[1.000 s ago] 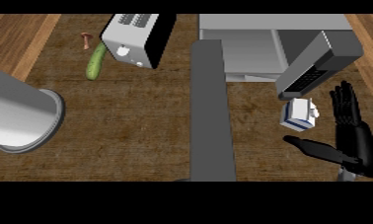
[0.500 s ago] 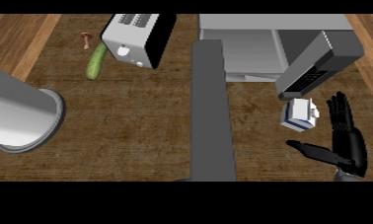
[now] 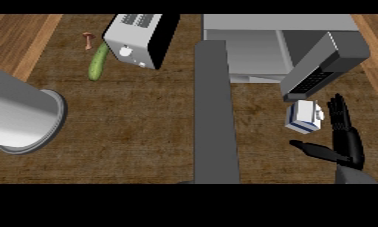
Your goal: Pick up the milk, place it into the microwave and close the microwave
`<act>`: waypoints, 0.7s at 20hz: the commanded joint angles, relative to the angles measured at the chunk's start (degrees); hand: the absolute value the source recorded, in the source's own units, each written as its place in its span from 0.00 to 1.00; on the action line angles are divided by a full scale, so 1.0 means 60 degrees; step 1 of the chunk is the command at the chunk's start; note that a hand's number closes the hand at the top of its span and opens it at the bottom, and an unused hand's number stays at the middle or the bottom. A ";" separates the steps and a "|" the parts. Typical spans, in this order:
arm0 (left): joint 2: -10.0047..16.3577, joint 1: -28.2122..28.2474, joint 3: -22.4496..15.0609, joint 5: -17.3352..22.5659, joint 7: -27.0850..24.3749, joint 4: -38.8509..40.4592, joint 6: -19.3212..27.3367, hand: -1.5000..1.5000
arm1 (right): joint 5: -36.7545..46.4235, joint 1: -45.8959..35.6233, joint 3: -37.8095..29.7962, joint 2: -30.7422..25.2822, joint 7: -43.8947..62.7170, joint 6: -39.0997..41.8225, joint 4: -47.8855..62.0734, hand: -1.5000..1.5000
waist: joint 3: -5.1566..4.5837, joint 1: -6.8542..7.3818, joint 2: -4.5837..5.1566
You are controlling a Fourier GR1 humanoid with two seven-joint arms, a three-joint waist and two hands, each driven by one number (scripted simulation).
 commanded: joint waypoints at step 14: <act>-0.0330 -0.0120 0.0183 0.0140 0.0228 -0.0233 -0.0231 0.00 | 0.0521 -0.2116 -0.0209 -0.0611 -0.2839 -0.0163 0.4612 1.00 | 0.0030 0.0162 0.0068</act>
